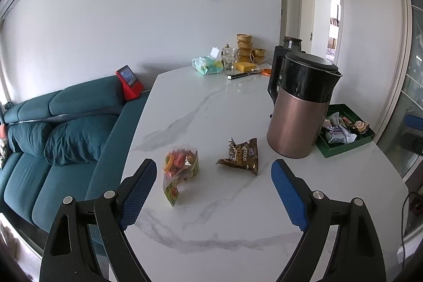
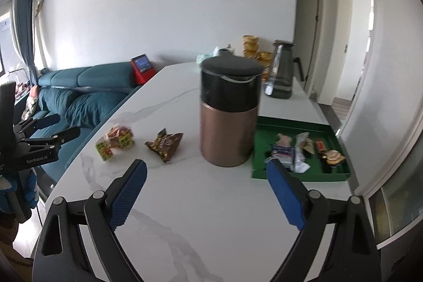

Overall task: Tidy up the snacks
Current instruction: 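Withdraw both open tools from the tray back toward the remaining snacks, then grasp the clear gummy bag with the left tool while the right grasps the brown Nutritious packet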

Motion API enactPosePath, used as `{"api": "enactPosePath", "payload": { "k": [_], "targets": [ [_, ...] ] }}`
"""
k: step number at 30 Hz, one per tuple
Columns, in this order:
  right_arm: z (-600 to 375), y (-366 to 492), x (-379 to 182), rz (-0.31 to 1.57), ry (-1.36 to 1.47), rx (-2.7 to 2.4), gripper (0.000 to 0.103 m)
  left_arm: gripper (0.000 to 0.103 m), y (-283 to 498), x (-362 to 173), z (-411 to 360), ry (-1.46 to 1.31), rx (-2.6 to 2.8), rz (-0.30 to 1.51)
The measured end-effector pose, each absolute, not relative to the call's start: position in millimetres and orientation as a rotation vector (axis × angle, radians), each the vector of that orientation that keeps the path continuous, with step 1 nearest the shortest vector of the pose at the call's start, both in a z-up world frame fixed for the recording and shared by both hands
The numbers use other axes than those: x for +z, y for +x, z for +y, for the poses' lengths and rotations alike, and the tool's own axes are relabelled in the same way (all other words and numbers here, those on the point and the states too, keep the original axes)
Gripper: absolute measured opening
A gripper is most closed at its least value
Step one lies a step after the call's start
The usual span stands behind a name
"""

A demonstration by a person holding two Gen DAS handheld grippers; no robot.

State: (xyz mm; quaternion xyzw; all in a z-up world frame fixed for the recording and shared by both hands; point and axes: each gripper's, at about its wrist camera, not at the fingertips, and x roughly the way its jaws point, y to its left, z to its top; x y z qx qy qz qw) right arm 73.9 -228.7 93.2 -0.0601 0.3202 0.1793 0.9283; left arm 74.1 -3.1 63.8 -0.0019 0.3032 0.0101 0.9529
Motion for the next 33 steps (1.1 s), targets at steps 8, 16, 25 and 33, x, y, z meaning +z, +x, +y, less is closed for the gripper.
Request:
{"api": "enactPosePath", "payload": {
  "k": [8,16,25,33],
  "targets": [
    [-183.2,101.5,74.1,0.700,-0.149,0.449,0.103,0.085,88.6,52.1,8.2,0.006,0.033,0.647],
    [-142.8,135.3,50.8,0.742,-0.167,0.510,0.103,0.085,109.4,37.2,25.9,0.018,0.071,0.679],
    [-99.8,185.9,3.2,0.840,-0.138,0.539,0.103,0.085,150.0,2.0,42.7,0.119,-0.012,0.763],
    [-68.6,237.5,-42.9,0.928,-0.063,0.513,0.103,0.085,197.1,-31.3,54.5,0.172,-0.102,0.873]
  ]
}}
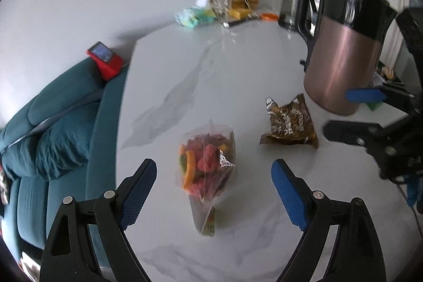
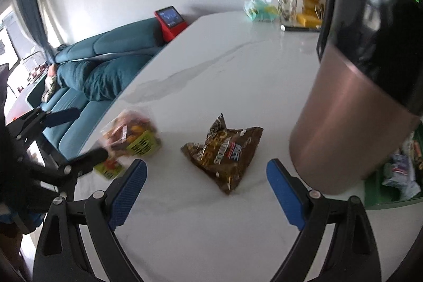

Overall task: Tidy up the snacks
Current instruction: 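Grasp the clear gummy bag with the left tool while the right grasps the brown Nutritious packet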

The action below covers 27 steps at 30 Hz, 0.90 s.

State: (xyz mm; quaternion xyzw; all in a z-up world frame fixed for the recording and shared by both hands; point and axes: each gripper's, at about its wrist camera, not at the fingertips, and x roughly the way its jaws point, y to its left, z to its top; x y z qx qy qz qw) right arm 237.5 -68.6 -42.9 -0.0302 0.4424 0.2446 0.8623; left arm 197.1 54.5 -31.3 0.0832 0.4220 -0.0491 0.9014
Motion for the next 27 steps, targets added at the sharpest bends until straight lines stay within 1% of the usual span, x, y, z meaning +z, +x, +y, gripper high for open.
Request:
{"api": "enactPosePath", "payload": {
  "k": [7,11,17,27],
  "targets": [
    [-47.6,274.5,-84.1,1.018,-0.086,0.460,0.103,0.085,228.1,-67.0,53.3,0.199,-0.095,0.972],
    [-40.8,285.7,-97.7,1.045,-0.087,0.452,0.103,0.085,235.4,-78.2,54.3,0.172,-0.075,1.008],
    [-32.4,294.7,-108.9,1.058,-0.111,0.450,0.103,0.085,244.0,-88.2,55.9,0.136,-0.048,1.054],
    [-27.7,292.1,-110.1,1.048,-0.140,0.455,0.103,0.085,253.6,-96.2,52.1,0.157,-0.009,1.100]
  ]
}}
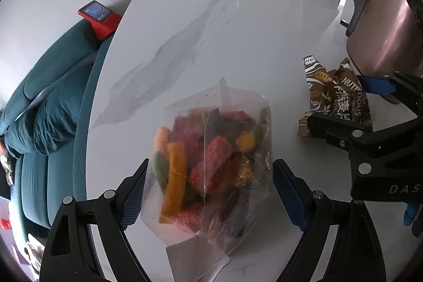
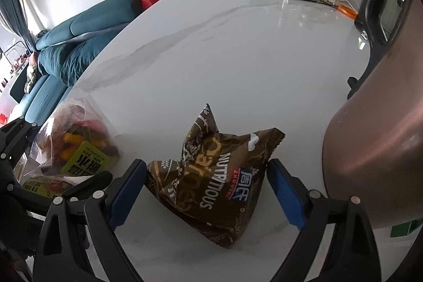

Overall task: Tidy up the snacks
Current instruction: 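Grasp the clear gummy bag with the left tool while the right grasps the brown Nutritious packet, then carry the gummy bag and Nutritious packet to the green tray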

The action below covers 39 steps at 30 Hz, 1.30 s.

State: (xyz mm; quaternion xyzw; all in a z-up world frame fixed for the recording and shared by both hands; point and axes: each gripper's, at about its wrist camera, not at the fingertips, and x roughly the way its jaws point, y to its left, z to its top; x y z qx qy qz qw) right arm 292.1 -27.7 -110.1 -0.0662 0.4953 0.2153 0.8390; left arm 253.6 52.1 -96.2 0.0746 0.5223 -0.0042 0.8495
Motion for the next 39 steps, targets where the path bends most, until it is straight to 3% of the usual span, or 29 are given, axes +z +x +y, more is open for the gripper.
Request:
{"api": "enactPosePath", "payload": {
  "k": [11,12,14,19,27,39],
  "targets": [
    [-29.3,291.1,-112.7,1.037,-0.125,0.499,0.103,0.080,258.0,-102.5,51.7,0.135,-0.013,1.147],
    [-29.5,290.6,-112.7,1.037,-0.122,0.507,0.094,0.073,258.0,-101.9,52.2,0.130,-0.012,1.144],
    [-29.8,290.0,-111.5,1.032,-0.128,0.513,0.090,0.061,258.7,-100.6,53.8,0.110,-0.023,1.139],
    [-32.0,290.8,-108.0,1.024,-0.129,0.540,0.065,0.052,260.3,-99.6,56.7,0.099,-0.018,1.129],
    [-28.0,287.2,-101.0,1.005,-0.166,0.574,0.037,0.047,253.9,-98.1,56.3,0.091,0.020,1.113],
    [-27.2,276.8,-83.3,0.976,-0.167,0.624,0.033,0.047,240.1,-83.2,75.4,0.034,0.074,1.080]
  ]
}}
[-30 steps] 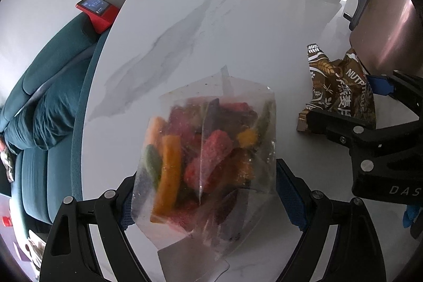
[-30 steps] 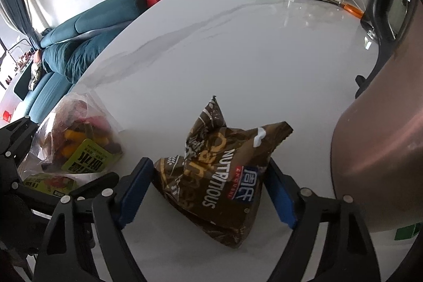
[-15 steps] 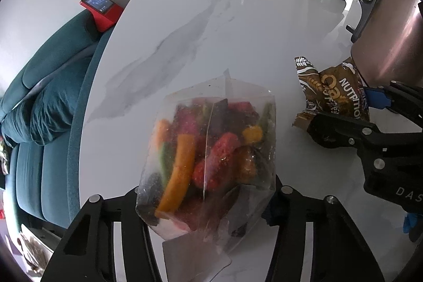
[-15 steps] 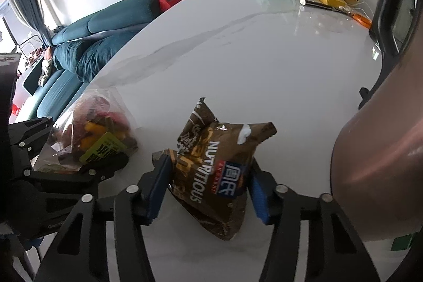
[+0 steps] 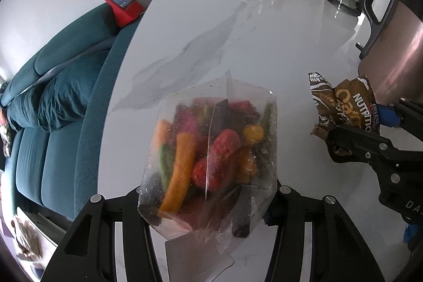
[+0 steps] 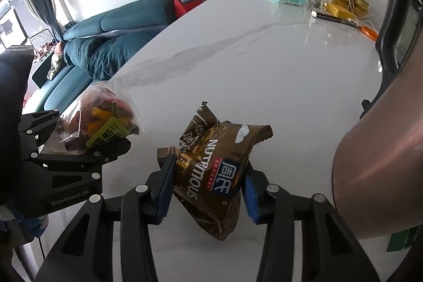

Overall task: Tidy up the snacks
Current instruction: 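Carry the gummy bag and Nutritious packet to the green tray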

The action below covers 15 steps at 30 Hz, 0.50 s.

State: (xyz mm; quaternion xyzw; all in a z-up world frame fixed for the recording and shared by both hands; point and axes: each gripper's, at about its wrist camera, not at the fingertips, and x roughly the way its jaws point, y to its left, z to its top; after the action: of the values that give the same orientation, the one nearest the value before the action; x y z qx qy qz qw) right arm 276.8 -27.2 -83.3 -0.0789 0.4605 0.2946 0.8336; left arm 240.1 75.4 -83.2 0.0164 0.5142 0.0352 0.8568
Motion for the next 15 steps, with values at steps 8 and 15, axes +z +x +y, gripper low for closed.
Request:
{"api": "enactPosePath", "payload": {
  "k": [8,15],
  "targets": [
    [-29.0,245.5,-57.9,0.935,-0.218,0.676,0.033,0.047,218.0,-68.9,84.5,0.000,0.082,1.059],
    [-43.3,204.5,-41.1,0.931,-0.266,0.731,0.033,0.047,187.7,-58.0,78.2,-0.005,0.069,1.061]
  ]
}}
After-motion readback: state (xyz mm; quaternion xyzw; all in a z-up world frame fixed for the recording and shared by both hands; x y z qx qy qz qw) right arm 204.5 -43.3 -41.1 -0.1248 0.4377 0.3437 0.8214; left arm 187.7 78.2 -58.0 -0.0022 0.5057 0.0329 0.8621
